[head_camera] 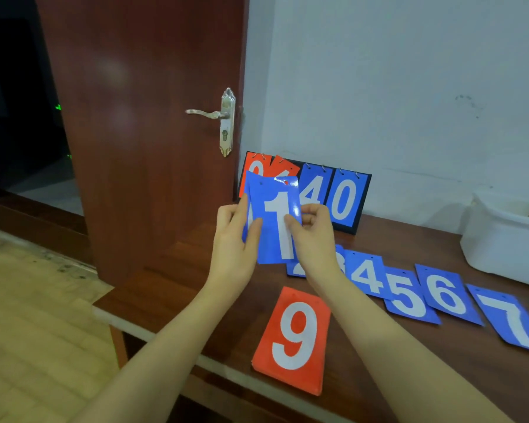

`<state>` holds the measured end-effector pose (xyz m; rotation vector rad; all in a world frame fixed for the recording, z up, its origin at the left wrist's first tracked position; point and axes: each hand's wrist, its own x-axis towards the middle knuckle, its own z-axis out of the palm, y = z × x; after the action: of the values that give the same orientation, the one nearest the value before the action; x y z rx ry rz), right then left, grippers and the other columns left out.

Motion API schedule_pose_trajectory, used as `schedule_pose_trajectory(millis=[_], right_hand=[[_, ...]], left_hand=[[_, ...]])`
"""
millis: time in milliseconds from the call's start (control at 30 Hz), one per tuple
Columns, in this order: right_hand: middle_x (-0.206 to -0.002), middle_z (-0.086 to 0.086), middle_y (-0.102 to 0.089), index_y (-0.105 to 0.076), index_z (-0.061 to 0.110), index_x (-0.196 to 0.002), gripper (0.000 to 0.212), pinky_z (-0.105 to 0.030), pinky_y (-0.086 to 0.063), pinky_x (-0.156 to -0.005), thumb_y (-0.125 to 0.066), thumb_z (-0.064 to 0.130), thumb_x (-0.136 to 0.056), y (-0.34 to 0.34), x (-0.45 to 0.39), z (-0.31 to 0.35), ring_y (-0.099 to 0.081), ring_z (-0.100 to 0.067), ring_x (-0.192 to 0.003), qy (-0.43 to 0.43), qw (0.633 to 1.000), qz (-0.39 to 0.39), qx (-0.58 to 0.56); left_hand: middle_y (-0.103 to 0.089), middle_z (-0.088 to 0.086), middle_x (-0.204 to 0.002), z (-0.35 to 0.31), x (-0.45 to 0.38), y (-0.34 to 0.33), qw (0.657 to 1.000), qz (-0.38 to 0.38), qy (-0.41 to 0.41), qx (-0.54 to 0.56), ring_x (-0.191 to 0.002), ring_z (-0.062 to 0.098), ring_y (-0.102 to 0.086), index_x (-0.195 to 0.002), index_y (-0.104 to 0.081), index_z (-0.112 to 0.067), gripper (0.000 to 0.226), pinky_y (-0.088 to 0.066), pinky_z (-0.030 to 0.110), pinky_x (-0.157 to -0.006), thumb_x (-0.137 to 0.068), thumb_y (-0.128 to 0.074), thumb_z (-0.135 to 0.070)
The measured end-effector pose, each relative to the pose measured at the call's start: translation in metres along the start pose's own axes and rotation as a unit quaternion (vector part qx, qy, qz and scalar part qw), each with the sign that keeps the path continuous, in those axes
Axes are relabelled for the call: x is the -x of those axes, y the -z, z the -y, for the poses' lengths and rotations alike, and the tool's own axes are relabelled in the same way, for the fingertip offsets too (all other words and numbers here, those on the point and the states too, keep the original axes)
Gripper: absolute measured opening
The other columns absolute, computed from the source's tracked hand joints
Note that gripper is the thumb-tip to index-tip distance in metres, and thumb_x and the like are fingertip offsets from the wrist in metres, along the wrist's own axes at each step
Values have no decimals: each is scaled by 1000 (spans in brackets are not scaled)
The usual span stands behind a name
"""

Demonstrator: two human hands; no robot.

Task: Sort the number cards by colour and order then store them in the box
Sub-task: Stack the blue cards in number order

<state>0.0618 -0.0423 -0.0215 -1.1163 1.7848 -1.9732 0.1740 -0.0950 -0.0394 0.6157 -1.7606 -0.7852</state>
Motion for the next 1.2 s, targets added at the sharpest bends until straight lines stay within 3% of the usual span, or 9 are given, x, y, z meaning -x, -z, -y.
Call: schedule_pose_trajectory(millis=[100,200,333,400,567,800,900,1067,1200], right_hand=[[-86,8,-55,-47,14,-99,20,-10,-48,-56,-62,22,-89,7,-5,-3,-58,-4,-81,15,999,-4,48],[-80,3,-59,-57,10,-86,22,-25,-45,-74,-59,31,-90,21,-30,-13,-56,-11,-78,24,988,-20,154],[-111,-6,-56,-61,17,-95,41,-40,-33,-92,-61,56,-80,41,-70,-43,-49,-29,-110,-84,877,23,472],[-121,-8,-47,-59,17,-108,59,-41,-31,-94,-60,66,-75,42,-77,-53,-42,-31,-116,-136,837,82,523],[-127,-4,-33,-45,26,-129,79,-40,-25,-100,-59,74,-67,34,-81,-73,-32,-29,-120,-162,797,168,557],[-138,0,-29,-33,27,-141,83,-44,-18,-108,-54,71,-74,15,-81,-71,-30,-28,-126,-109,771,183,601],[-133,-7,-38,-47,13,-127,78,-43,-26,-103,-60,67,-72,11,-79,-65,-37,-31,-122,-186,763,102,610],[-135,-9,-33,-38,20,-135,81,-42,-22,-107,-67,60,-71,-2,-88,-57,-32,-32,-127,-286,746,145,583],[-136,-7,-28,-42,20,-130,74,-41,-22,-108,-73,51,-70,-13,-101,-55,-28,-30,-127,-323,762,170,535]], left_hand=[[-33,-8,-111,-1,-5,-15,1000,-1,-22,-13,-97,-10,-46,-143,-28,-16,57,-42,-3,-68,-92,-53,-17],[-36,-6,-107,16,-25,-25,999,-4,-39,-34,-90,-9,-47,-144,-27,-16,58,-40,-3,-69,-93,-52,-12],[-38,-7,-101,46,-55,-42,998,12,-23,-59,-87,-8,-48,-145,-26,-19,58,-38,-4,-70,-93,-52,-12],[-39,-8,-98,55,-64,-52,998,17,-3,-60,-86,-7,-48,-144,-27,-21,58,-36,-4,-69,-93,-51,-12],[-40,-12,-94,66,-77,-59,997,37,50,-48,-90,-16,-46,-143,-29,-24,57,-36,-4,-73,-92,-50,-10],[-40,-3,-109,73,-77,-27,981,57,148,-115,-90,4,-47,-145,-26,-15,58,-32,3,-77,-93,-50,-10],[-37,-1,-111,76,-78,-16,966,104,186,-145,-91,8,-45,-145,-27,-13,60,-29,7,-78,-91,-52,-7],[-39,11,-122,76,-85,-9,902,250,260,-236,-98,29,-55,-145,-24,-12,63,-45,33,-83,-90,-55,-16],[-39,10,-120,78,-97,-3,896,270,288,-205,-92,20,-52,-147,-19,-19,66,-40,24,-82,-91,-54,-14]])
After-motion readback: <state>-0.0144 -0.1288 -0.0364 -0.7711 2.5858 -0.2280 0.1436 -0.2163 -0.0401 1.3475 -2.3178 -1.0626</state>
